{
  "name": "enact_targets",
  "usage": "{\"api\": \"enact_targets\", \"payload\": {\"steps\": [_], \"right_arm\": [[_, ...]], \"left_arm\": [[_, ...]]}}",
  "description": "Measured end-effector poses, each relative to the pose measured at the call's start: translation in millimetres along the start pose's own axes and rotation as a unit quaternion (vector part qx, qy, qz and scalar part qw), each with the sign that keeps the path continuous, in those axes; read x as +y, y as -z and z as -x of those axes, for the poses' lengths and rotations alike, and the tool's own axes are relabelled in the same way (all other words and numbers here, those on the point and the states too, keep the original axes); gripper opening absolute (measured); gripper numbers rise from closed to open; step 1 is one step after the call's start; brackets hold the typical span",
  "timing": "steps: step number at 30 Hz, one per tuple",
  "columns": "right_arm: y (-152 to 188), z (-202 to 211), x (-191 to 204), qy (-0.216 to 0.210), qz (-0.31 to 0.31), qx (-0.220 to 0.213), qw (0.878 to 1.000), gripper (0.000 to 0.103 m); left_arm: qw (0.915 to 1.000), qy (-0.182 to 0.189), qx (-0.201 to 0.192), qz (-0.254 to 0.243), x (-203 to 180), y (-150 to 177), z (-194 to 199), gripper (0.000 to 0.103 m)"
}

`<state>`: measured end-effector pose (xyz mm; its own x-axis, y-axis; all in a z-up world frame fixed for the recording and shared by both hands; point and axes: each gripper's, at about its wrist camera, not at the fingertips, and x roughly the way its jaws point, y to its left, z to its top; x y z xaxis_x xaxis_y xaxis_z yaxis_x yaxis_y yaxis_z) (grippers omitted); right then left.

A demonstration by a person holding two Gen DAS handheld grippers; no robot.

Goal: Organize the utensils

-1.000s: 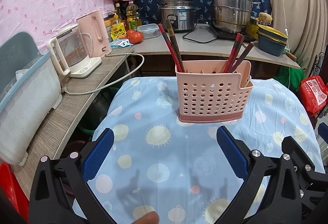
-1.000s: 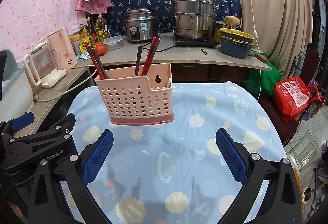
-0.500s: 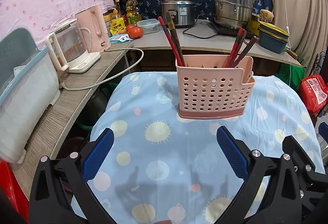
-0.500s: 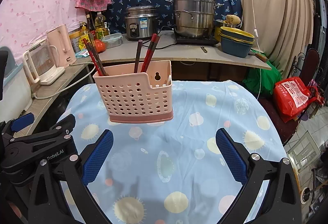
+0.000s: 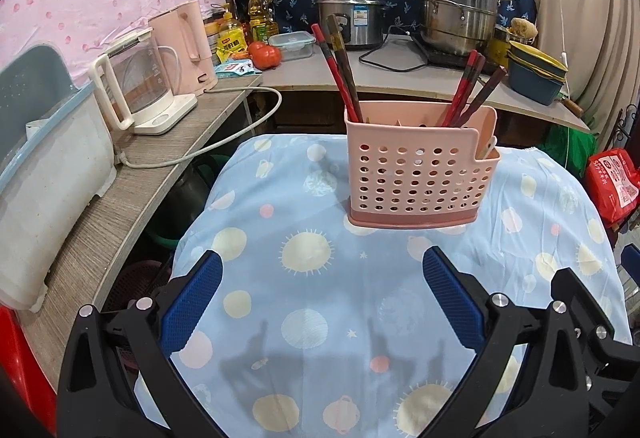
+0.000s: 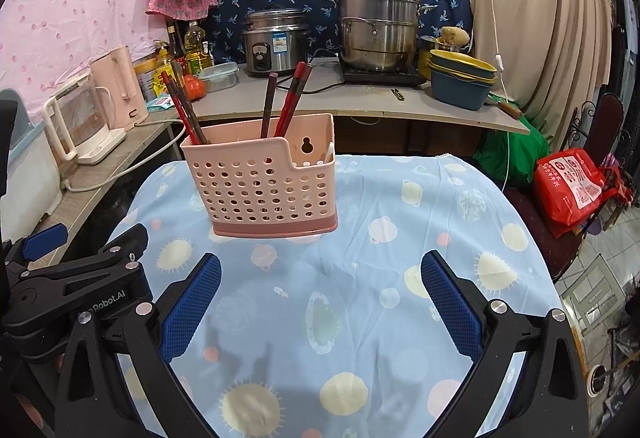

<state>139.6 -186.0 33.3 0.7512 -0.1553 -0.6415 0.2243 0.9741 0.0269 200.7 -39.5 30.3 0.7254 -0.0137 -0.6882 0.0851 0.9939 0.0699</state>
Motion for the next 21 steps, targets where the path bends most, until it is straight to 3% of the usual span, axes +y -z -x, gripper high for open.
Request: {"api": "enact_targets", "payload": {"steps": [21], "right_arm": [[3.1,-1.5,-0.5,0.001,0.001,0.000,1.000,0.097]], "left_arm": [[1.0000,-0.008,-0.003,-0.005,0.1,1.0,2.2,0.096]]}}
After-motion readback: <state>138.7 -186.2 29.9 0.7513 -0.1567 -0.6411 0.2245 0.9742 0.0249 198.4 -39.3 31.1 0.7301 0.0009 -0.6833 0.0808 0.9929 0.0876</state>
